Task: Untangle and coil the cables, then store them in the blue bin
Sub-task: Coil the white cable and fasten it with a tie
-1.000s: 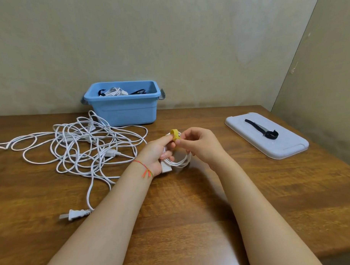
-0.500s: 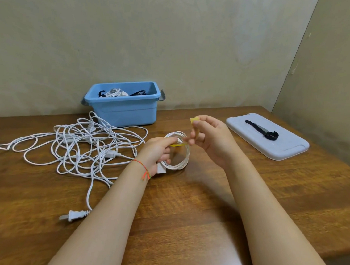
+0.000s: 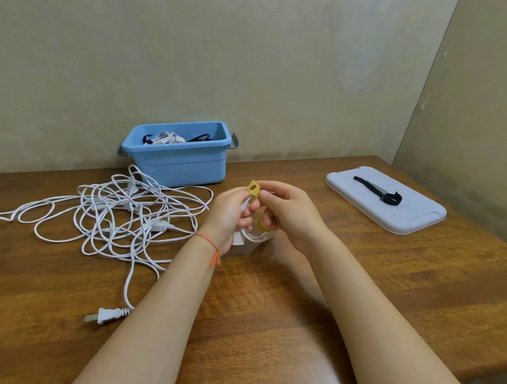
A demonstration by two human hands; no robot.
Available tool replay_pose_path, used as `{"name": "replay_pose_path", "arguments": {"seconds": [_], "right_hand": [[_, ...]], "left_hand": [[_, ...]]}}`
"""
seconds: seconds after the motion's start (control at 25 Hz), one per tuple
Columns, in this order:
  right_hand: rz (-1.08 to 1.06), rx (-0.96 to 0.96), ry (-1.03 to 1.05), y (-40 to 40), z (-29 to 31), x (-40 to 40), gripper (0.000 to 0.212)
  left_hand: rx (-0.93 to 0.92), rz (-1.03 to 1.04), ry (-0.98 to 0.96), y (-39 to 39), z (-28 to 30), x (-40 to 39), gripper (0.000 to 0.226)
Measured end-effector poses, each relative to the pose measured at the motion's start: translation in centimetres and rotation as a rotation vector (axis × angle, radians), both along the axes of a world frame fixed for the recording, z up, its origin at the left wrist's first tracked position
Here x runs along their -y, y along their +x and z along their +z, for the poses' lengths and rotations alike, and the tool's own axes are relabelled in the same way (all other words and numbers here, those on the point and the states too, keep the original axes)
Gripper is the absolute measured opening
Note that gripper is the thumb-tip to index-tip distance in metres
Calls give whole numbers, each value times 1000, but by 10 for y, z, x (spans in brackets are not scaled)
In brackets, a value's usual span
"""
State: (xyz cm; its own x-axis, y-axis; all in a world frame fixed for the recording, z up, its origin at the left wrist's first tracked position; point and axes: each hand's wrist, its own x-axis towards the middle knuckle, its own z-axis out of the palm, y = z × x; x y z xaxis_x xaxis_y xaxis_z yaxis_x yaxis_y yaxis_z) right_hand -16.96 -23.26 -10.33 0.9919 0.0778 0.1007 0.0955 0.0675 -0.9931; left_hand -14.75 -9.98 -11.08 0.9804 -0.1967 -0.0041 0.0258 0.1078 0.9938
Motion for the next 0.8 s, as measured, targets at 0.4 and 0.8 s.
{"name": "replay_pose_path", "arguments": {"seconds": [0.4,0.8], "right_hand": [[-108,77,-170,-4,1,-7,32],[-396,345,-812,1,-6,-7,29]], "left_hand": [[-77,136,-136,1,-1,1,36],[-207,-119,-188,-2,5,-4,28]]}}
